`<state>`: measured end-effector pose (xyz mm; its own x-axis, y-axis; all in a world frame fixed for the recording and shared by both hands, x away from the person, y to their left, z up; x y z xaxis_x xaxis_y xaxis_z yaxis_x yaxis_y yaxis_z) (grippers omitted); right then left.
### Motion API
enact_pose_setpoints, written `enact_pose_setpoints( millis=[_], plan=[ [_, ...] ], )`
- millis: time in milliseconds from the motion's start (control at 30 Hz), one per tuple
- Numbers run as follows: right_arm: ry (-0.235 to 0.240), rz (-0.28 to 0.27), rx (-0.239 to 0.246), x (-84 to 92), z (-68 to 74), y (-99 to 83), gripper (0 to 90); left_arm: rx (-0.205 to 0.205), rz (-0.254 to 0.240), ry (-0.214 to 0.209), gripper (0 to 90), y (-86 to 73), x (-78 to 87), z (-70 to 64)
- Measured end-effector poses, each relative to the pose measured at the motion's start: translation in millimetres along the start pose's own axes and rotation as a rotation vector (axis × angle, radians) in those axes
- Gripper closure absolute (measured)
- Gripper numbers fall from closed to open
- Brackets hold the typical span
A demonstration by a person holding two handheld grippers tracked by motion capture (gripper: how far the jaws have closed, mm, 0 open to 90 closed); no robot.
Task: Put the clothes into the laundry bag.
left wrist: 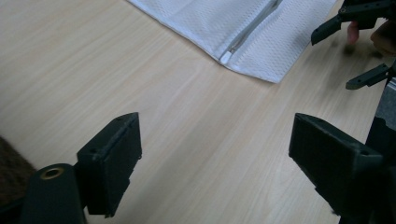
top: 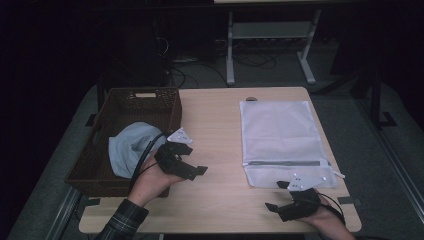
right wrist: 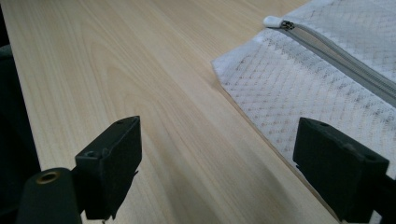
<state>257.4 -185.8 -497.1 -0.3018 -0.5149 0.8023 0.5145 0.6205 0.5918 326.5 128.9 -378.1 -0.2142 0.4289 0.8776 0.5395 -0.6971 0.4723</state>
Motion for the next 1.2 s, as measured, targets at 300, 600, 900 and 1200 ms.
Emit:
enact_pose_setpoints(
  millis=[300,600,900,1200],
  plan=[
    [0.008,-0.016,0.006,1.7,0.4,0.5,15.1,0.065,-0.032,0.045,15.1,-6.5,20.4,27.6],
    [0.006,-0.021,-0.007,2.7,-2.2,0.0,15.1,0.125,-0.036,0.106,15.2,-14.7,42.2,64.6],
    [0.009,-0.021,-0.013,3.4,-3.4,-1.2,15.1,0.192,-0.020,0.163,15.1,-24.4,54.6,99.3],
    [0.010,-0.020,-0.013,3.3,-4.9,-1.8,15.1,0.271,0.039,0.229,14.8,-48.4,53.2,139.9]
  ],
)
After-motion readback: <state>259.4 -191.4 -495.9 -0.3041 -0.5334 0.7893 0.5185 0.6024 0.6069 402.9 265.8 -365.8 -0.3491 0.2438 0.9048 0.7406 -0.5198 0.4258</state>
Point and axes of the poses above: each handheld gripper's, and its own axes: x roughly backward along the jaws, y roughly out of its top, z roughly to its left, the point moved 5 cm from there along -x, roughly forward along the jaws, and after that the axes turned 14 degrees about z, right-handed, at the moved point
